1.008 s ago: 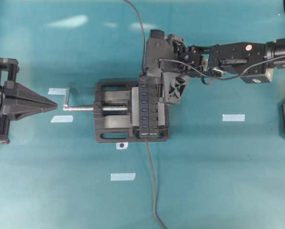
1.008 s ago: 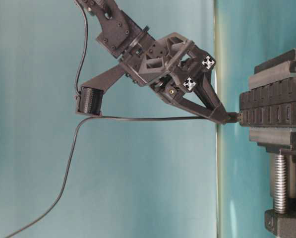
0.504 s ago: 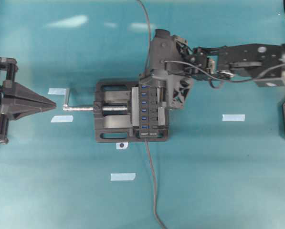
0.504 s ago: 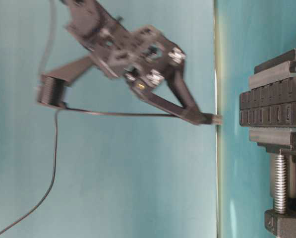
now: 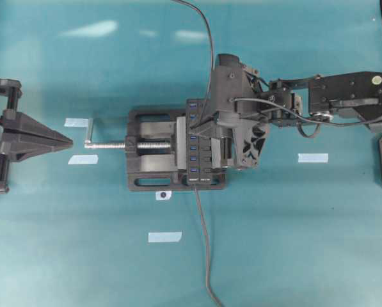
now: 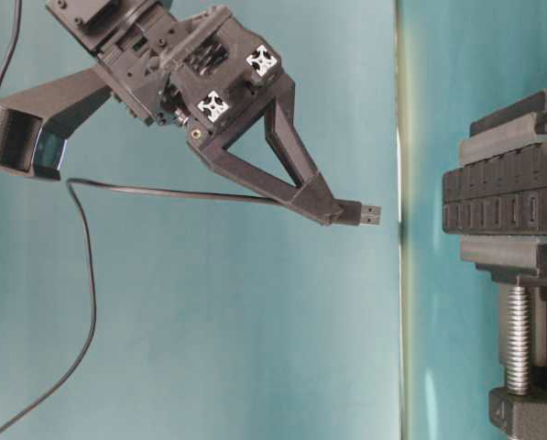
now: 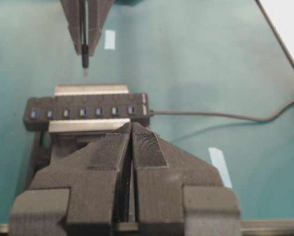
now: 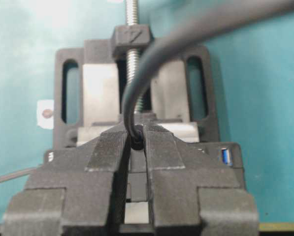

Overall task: Insert the USB into the front port of the fixed hub.
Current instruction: 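Grasp the black USB cable plug with the right gripper, then carry the plug to the hub's front end port with the right gripper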

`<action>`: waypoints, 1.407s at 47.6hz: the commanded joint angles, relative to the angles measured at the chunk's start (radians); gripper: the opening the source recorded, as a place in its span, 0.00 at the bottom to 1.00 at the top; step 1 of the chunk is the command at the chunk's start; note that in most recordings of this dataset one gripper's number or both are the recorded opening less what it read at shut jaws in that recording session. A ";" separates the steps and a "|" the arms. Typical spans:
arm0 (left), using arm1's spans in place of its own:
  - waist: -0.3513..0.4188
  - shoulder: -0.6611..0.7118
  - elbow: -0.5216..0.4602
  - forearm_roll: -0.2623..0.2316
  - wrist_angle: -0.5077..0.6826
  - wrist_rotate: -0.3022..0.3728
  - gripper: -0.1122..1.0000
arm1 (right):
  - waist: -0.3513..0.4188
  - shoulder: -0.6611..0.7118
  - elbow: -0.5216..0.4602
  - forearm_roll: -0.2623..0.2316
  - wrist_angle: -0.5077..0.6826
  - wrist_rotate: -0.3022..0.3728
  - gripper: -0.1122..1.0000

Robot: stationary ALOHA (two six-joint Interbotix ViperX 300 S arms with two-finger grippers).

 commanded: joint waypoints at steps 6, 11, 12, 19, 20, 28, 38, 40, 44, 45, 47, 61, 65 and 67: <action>-0.003 -0.002 -0.017 0.003 -0.002 0.000 0.10 | 0.018 -0.028 -0.021 0.003 -0.005 0.014 0.17; -0.003 0.000 -0.017 0.003 -0.002 0.000 0.10 | 0.029 -0.025 -0.020 0.005 -0.005 0.014 0.17; -0.003 -0.002 -0.017 0.003 -0.002 0.000 0.10 | 0.034 -0.025 -0.020 0.006 -0.005 0.015 0.17; -0.003 0.000 -0.015 0.003 -0.002 0.000 0.10 | 0.052 -0.017 -0.015 0.006 -0.005 0.041 0.17; -0.002 0.000 -0.015 0.003 0.000 0.000 0.10 | 0.054 -0.014 -0.015 0.006 -0.005 0.044 0.17; -0.002 0.000 -0.015 0.002 -0.002 0.000 0.10 | 0.074 0.003 -0.017 0.006 -0.008 0.060 0.17; -0.002 0.000 -0.018 0.003 -0.002 0.000 0.10 | 0.083 0.035 -0.025 0.006 -0.008 0.061 0.17; -0.003 0.000 -0.018 0.003 -0.002 0.000 0.10 | 0.083 0.040 -0.025 0.008 -0.011 0.061 0.17; -0.003 0.000 -0.018 0.003 0.000 0.000 0.10 | 0.083 0.049 -0.026 0.006 -0.011 0.061 0.17; -0.003 -0.002 -0.020 0.003 0.000 0.000 0.10 | 0.083 0.052 -0.026 0.008 -0.011 0.061 0.17; -0.003 0.000 -0.020 0.003 -0.002 0.000 0.10 | 0.084 0.057 -0.026 0.008 -0.012 0.061 0.17; -0.002 0.000 -0.018 0.003 -0.002 0.000 0.10 | 0.095 0.087 -0.026 0.008 -0.012 0.061 0.17; -0.003 0.000 -0.018 0.003 -0.002 0.000 0.10 | 0.098 0.092 -0.026 0.008 -0.012 0.061 0.17; -0.002 0.000 -0.018 0.003 0.000 0.000 0.10 | 0.098 0.094 -0.025 0.008 -0.012 0.061 0.17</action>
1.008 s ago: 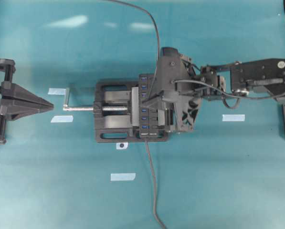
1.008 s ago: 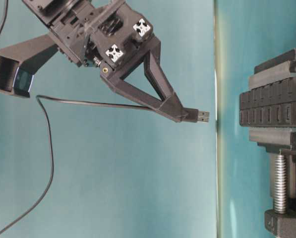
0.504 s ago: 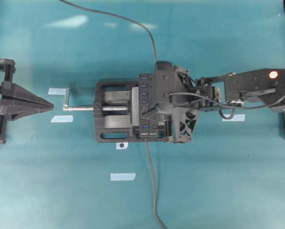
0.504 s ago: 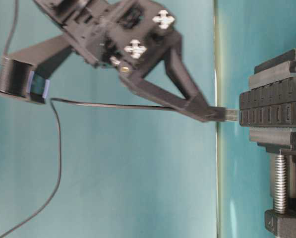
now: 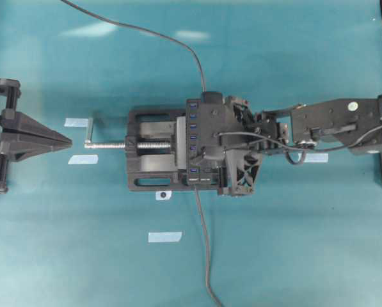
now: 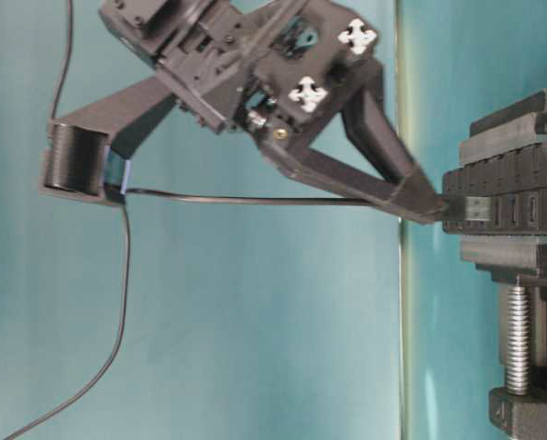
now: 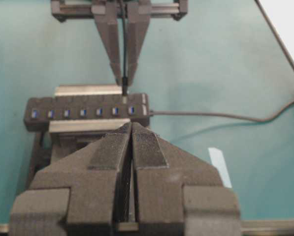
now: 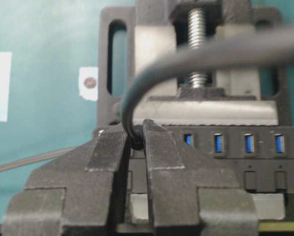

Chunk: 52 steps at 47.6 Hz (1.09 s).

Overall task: Insert the USB into the front port of the fixed hub.
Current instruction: 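Carry the plug to the hub's front end port with the right gripper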

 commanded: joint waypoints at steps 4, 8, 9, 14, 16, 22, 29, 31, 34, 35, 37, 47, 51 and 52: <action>-0.002 0.005 -0.020 0.003 -0.005 0.000 0.10 | 0.008 -0.011 -0.025 0.003 -0.009 0.012 0.17; 0.000 0.005 -0.020 0.003 -0.005 0.000 0.10 | 0.008 -0.008 -0.025 0.003 -0.009 0.012 0.17; 0.000 0.005 -0.020 0.003 -0.005 0.000 0.10 | 0.008 -0.006 -0.025 0.003 -0.009 0.012 0.17; -0.002 0.005 -0.020 0.003 -0.005 0.000 0.10 | 0.008 -0.003 -0.026 0.003 -0.009 0.012 0.17; 0.000 0.005 -0.021 0.003 -0.005 0.000 0.10 | 0.009 -0.002 -0.026 0.003 -0.011 0.012 0.17; -0.002 0.003 -0.028 0.003 -0.003 0.000 0.10 | 0.011 0.002 -0.026 0.003 -0.011 0.014 0.17; 0.000 0.005 -0.028 0.003 -0.003 0.000 0.10 | 0.014 0.008 -0.026 0.005 -0.015 0.014 0.17; -0.002 0.005 -0.026 0.003 -0.003 0.000 0.10 | 0.014 0.011 -0.026 0.008 -0.020 0.014 0.17; -0.002 0.005 -0.026 0.003 -0.003 0.000 0.10 | 0.014 0.012 -0.026 0.012 -0.025 0.014 0.17; 0.000 0.005 -0.026 0.003 -0.005 0.000 0.10 | 0.014 0.014 -0.026 0.012 -0.026 0.015 0.17; 0.000 0.005 -0.026 0.003 -0.005 0.000 0.10 | 0.014 0.014 -0.028 0.014 -0.028 0.015 0.17; -0.002 0.003 -0.026 0.003 -0.005 0.000 0.10 | 0.017 0.025 -0.028 0.014 -0.028 0.015 0.17; -0.002 0.005 -0.026 0.003 -0.003 0.000 0.10 | 0.018 0.026 -0.028 0.014 -0.028 0.015 0.17; -0.002 0.005 -0.026 0.003 -0.005 0.000 0.10 | 0.018 0.026 -0.028 0.014 -0.028 0.015 0.17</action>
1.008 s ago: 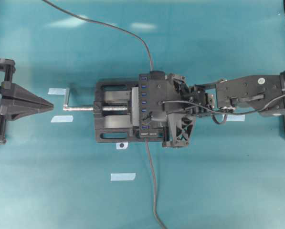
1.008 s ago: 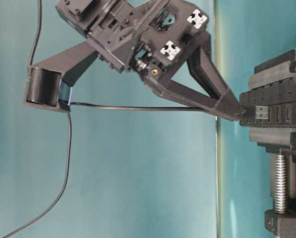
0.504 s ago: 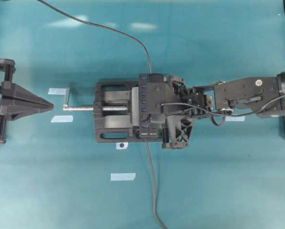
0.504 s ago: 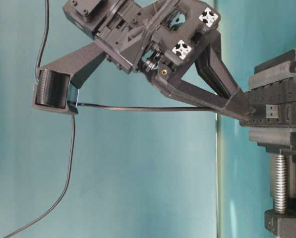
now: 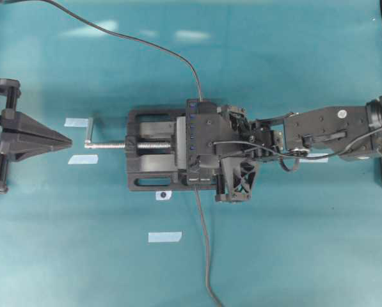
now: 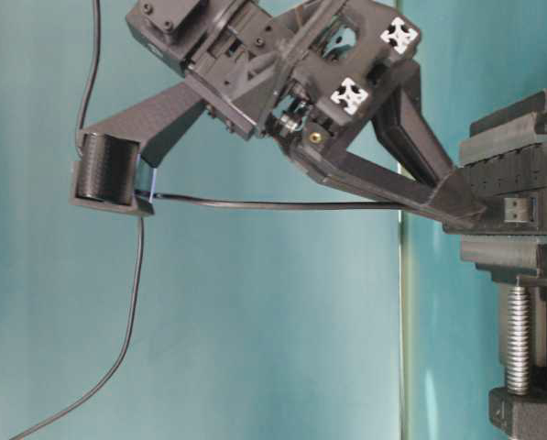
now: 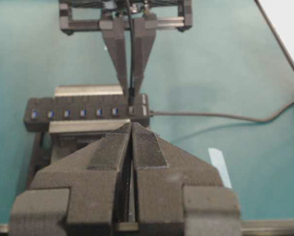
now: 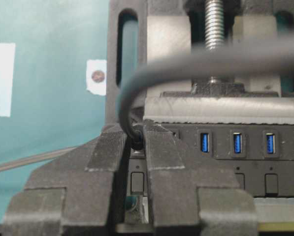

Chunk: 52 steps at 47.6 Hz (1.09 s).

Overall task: Insert the USB into the front port of the fixed hub.
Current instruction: 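Carry the plug to the hub's front end port with the right gripper, then push the plug into the front hub port with the right gripper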

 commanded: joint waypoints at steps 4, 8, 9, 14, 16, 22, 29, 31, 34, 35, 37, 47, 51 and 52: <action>-0.002 0.005 -0.025 0.003 -0.005 0.000 0.10 | 0.006 -0.011 -0.028 0.002 -0.008 0.014 0.17; -0.002 0.005 -0.025 0.003 -0.005 0.000 0.10 | 0.006 -0.005 -0.028 0.002 -0.008 0.014 0.17; 0.000 0.005 -0.025 0.003 -0.005 0.000 0.10 | 0.006 -0.005 -0.028 0.002 -0.008 0.014 0.17; -0.002 0.005 -0.025 0.003 -0.003 0.000 0.10 | 0.006 -0.002 -0.028 0.002 -0.008 0.014 0.17; -0.002 0.005 -0.023 0.003 -0.005 0.000 0.10 | 0.006 -0.002 -0.028 0.002 -0.006 0.014 0.17; -0.002 0.005 -0.023 0.003 -0.003 0.000 0.10 | 0.006 -0.002 -0.028 0.002 0.000 0.014 0.17; 0.000 0.005 -0.023 0.003 -0.005 0.000 0.10 | 0.006 0.000 -0.028 0.002 0.003 0.014 0.17; -0.002 0.005 -0.023 0.003 -0.005 0.000 0.10 | 0.006 0.000 -0.028 0.002 0.003 0.014 0.17; -0.002 0.005 -0.023 0.003 -0.005 0.000 0.10 | 0.006 0.000 -0.028 0.002 0.003 0.014 0.17; 0.000 0.005 -0.023 0.003 -0.005 0.000 0.10 | 0.006 0.002 -0.028 0.002 0.003 0.014 0.17; 0.000 0.005 -0.023 0.003 -0.005 0.000 0.10 | 0.006 0.003 -0.028 0.002 0.003 0.014 0.17; -0.002 0.005 -0.021 0.003 -0.005 0.000 0.10 | 0.006 0.017 -0.026 0.002 0.003 0.014 0.17; 0.000 0.005 -0.021 0.003 -0.005 0.000 0.10 | 0.008 0.020 -0.026 0.002 0.003 0.014 0.17; -0.002 0.005 -0.021 0.003 -0.005 0.000 0.10 | 0.008 0.020 -0.028 0.002 0.003 0.014 0.17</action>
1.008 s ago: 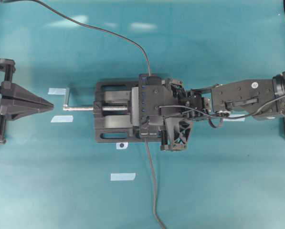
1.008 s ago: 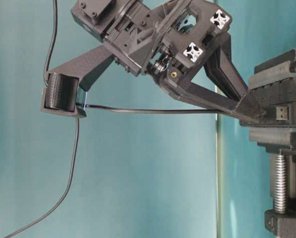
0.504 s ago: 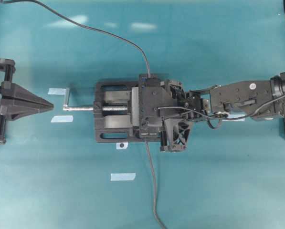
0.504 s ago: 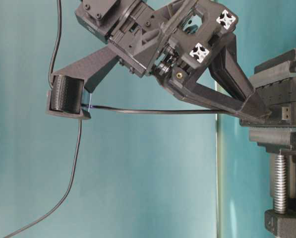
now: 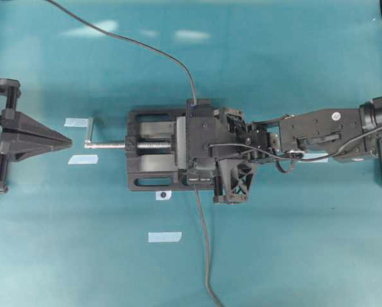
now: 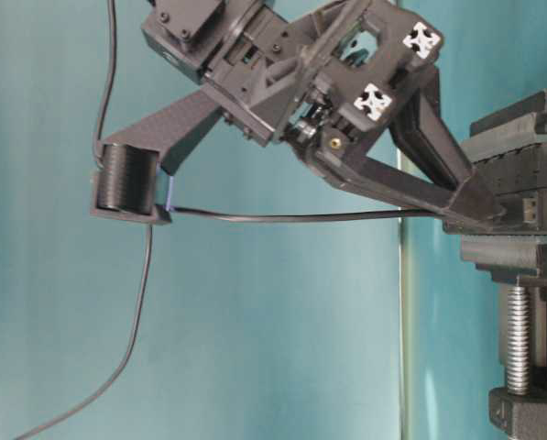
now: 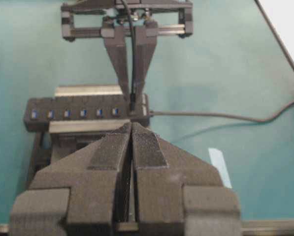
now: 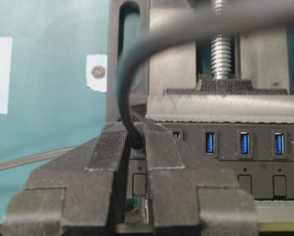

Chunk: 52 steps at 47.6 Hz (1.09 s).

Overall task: Insert the USB into the front port of the fixed hub.
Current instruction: 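Push the plug into the front hub port with the right gripper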

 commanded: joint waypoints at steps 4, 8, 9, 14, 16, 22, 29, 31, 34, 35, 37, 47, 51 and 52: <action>-0.002 0.005 -0.023 0.002 -0.005 0.000 0.10 | 0.003 -0.008 -0.018 0.002 -0.003 0.014 0.17; -0.002 0.005 -0.021 0.002 -0.005 0.000 0.10 | 0.005 -0.008 -0.017 0.002 -0.002 0.014 0.17; -0.002 0.005 -0.021 0.002 -0.005 0.000 0.10 | 0.005 -0.008 -0.017 0.002 0.000 0.014 0.17; 0.000 0.005 -0.020 0.002 -0.003 0.000 0.10 | 0.005 -0.008 -0.012 0.002 0.005 0.029 0.17; -0.002 0.005 -0.020 0.002 -0.005 0.000 0.10 | 0.003 -0.008 -0.011 0.002 0.006 0.044 0.17; -0.002 0.005 -0.020 0.002 -0.005 0.000 0.10 | 0.006 -0.008 -0.002 -0.002 0.000 0.069 0.17; 0.000 0.005 -0.020 0.002 -0.005 0.000 0.10 | 0.011 -0.002 0.003 -0.002 -0.003 0.072 0.17; -0.002 0.005 -0.018 0.000 -0.005 0.000 0.10 | 0.012 0.000 0.003 -0.002 -0.003 0.072 0.17; 0.000 0.005 -0.020 0.002 -0.005 0.000 0.10 | 0.012 0.002 0.003 -0.002 -0.003 0.072 0.17; -0.002 0.005 -0.020 0.002 -0.005 0.000 0.10 | 0.012 0.002 0.003 -0.002 -0.003 0.072 0.17; 0.000 0.005 -0.020 0.002 -0.005 0.000 0.10 | 0.012 0.003 0.003 -0.002 -0.003 0.072 0.17; 0.000 0.005 -0.018 0.002 -0.005 0.000 0.10 | 0.017 0.015 0.005 -0.002 0.005 0.072 0.17; -0.002 0.005 -0.020 0.002 -0.005 0.000 0.10 | 0.017 0.021 0.008 -0.002 0.005 0.072 0.17; 0.000 0.005 -0.020 0.002 -0.005 0.000 0.10 | 0.018 0.021 0.008 -0.002 0.005 0.072 0.17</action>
